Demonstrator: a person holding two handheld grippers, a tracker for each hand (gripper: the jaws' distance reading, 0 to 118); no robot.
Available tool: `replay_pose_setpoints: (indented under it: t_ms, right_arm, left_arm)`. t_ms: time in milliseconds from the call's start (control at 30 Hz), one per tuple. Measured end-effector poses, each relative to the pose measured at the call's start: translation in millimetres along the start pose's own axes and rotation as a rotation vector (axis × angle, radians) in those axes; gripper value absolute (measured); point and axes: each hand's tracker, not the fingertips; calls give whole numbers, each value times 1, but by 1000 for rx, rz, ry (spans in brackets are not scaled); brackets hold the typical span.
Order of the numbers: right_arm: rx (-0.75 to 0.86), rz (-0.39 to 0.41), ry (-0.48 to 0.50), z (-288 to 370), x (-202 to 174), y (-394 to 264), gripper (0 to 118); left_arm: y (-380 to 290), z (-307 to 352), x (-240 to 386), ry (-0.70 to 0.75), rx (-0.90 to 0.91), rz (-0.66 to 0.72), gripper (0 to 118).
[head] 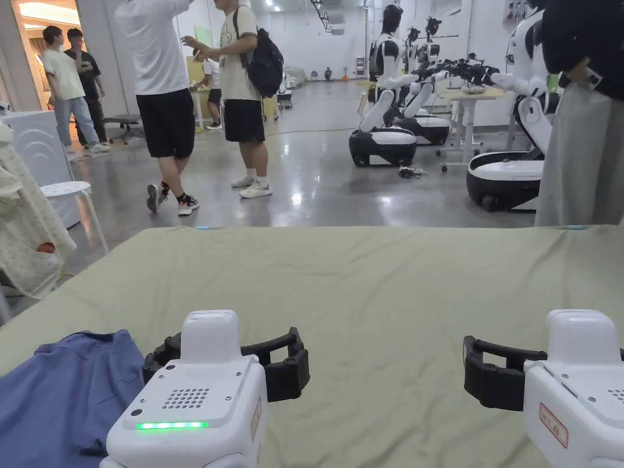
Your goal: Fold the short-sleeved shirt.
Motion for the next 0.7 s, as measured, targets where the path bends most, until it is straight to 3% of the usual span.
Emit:
replay_pose_setpoints:
  t_ms: [200, 267, 333, 400, 500, 533, 567, 600, 633, 700]
  right_arm:
    - [2, 16, -6, -1, 0, 0, 118]
    - [45, 153, -35, 1, -8, 1, 118]
    - [46, 475, -49, -2, -27, -4, 118]
    - [107, 861, -51, 0, -46, -24, 118]
    - [168, 1588, -71, 1, -59, -76, 118]
    - [213, 1740, -122, 1, -58, -93, 118]
    - [259, 1811, -146, 0, -56, -107, 118]
    - [258, 1823, -135, 0, -55, -114, 118]
    - [219, 1768, -72, 1, -55, -115, 118]
    - [122, 1522, 35, 2, -59, -101, 118]
  left_arm:
    - [1, -1, -1, 10, -9, -15, 117]
    - [4, -3, 3, 44, -18, -117, 117]
    - [1, -6, 17, 66, -48, -392, 117]
    - [-21, -5, 35, 84, -15, -790, 117]
    - [-89, -4, 51, 145, 73, -1558, 117]
    - [-107, -6, 51, 185, 105, -1702, 117]
    - [-120, -5, 53, 167, 101, -1771, 117]
    - [-120, -4, 56, 76, 24, -1701, 117]
    - [-113, -4, 61, 4, -56, -1575, 117]
    - [-81, -6, 61, -58, -133, -1191, 117]
